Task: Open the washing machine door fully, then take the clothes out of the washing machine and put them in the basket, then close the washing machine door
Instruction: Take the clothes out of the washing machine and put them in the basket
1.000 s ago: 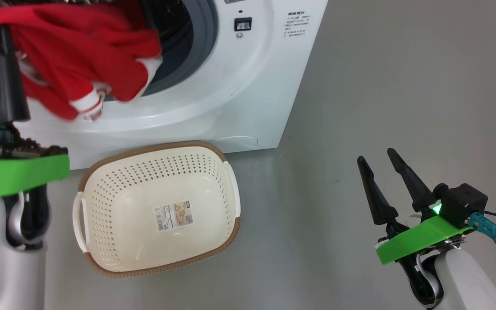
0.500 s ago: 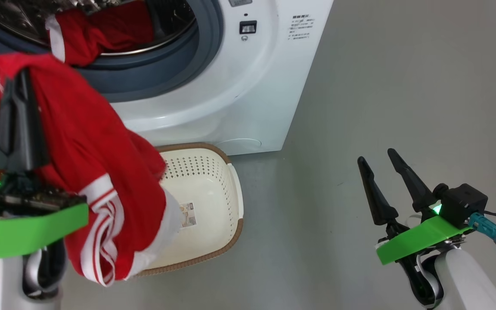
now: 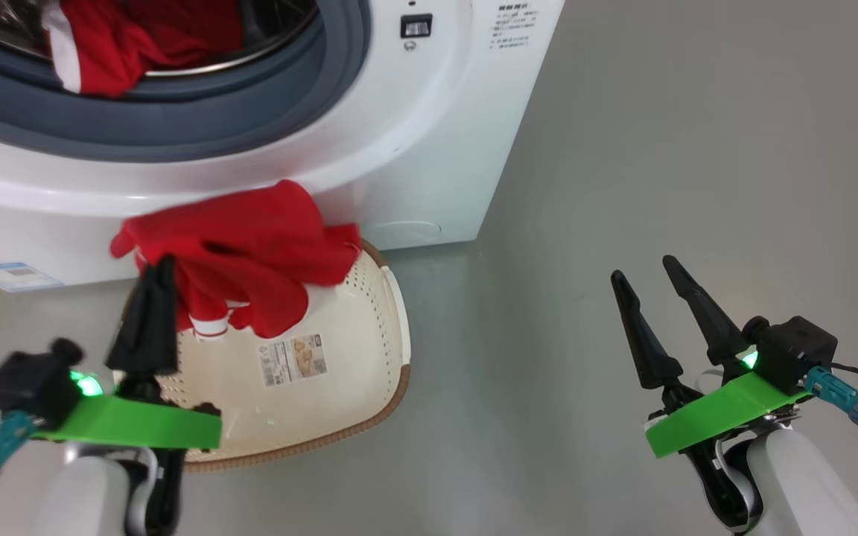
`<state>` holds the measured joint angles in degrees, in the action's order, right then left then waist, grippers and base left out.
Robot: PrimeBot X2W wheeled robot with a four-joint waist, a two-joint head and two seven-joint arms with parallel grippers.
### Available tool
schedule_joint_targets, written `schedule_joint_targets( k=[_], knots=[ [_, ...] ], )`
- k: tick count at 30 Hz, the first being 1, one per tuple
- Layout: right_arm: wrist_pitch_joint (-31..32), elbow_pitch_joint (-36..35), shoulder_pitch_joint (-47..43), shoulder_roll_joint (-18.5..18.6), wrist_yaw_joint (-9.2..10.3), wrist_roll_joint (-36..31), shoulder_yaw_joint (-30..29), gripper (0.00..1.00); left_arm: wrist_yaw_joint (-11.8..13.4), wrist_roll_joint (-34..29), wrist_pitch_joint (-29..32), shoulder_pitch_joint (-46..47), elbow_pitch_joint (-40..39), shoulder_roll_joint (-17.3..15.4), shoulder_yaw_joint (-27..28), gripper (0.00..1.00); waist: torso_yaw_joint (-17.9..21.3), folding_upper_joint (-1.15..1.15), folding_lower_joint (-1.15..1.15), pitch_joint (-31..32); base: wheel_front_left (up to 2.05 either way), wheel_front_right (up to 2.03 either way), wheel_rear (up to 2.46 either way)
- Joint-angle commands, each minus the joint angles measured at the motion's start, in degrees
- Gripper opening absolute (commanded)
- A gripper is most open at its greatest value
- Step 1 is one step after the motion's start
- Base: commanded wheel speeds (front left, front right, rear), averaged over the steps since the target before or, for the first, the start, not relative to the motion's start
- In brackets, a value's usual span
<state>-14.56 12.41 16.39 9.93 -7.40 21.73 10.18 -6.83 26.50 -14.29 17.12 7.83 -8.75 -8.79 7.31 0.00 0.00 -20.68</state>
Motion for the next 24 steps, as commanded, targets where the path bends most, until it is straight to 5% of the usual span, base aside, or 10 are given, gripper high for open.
schedule_joint_targets(
  k=[1,24],
  knots=[
    [-0.4,-1.6,0.2,0.1,-0.09,0.1,1.1,1.0,-0.4,-0.4,-0.6,2.2,0.7,-1.1,1.1,0.0,0.3,0.0,0.0,-0.9,0.0,0.0,0.0],
    [-0.4,-3.0,5.5,-3.0,-0.09,-1.1,1.7,1.0,-0.7,0.1,-0.7,22.3,46.7,-2.9,-13.4,0.0,3.9,0.0,0.0,-13.6,0.0,0.0,0.0]
  ],
)
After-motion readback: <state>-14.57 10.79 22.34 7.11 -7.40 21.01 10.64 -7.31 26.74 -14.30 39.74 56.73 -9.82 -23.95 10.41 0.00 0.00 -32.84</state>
